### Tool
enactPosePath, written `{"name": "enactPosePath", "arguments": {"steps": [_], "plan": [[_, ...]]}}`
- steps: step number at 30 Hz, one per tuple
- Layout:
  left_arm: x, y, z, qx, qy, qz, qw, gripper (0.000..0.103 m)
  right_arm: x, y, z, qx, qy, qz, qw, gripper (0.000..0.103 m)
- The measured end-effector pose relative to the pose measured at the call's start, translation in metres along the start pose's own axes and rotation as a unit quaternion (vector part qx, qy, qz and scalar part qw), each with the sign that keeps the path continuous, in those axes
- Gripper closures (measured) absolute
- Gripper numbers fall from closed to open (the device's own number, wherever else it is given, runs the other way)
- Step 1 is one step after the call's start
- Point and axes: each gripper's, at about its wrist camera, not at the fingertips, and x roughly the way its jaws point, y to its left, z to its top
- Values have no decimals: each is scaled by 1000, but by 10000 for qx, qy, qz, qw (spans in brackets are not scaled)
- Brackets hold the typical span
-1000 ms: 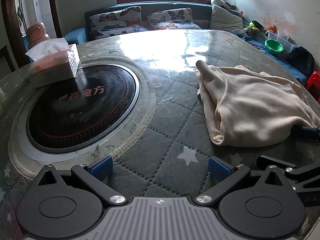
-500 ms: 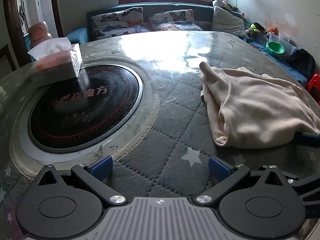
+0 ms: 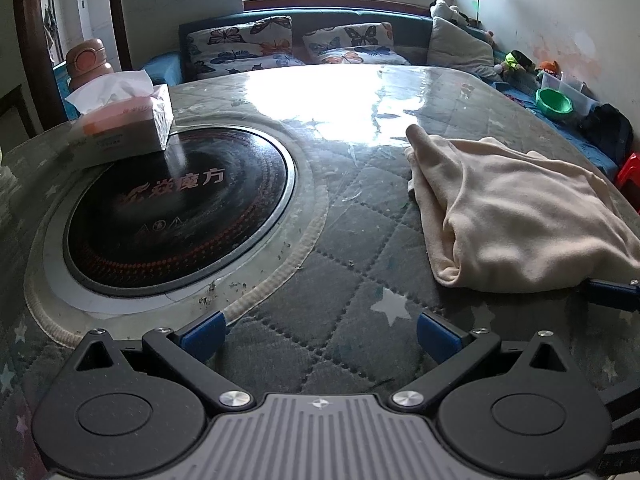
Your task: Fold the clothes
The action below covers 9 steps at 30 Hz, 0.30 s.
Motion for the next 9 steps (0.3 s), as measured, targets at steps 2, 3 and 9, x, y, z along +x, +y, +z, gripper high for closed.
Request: {"name": "enactPosePath", "arguments": {"steps": [2, 3, 9], "plan": [[-1, 0, 0, -25, -8, -61, 10000, 0, -2, 0, 0, 10, -2, 35, 10000, 0], [-1, -1, 0, -35, -11, -95, 9999, 0, -2, -1, 0, 26, 1, 35, 10000, 0], [-7, -9, 1, 30, -57, -212, 9998, 0, -6, -6, -1, 130, -4, 10, 9999, 0]]}}
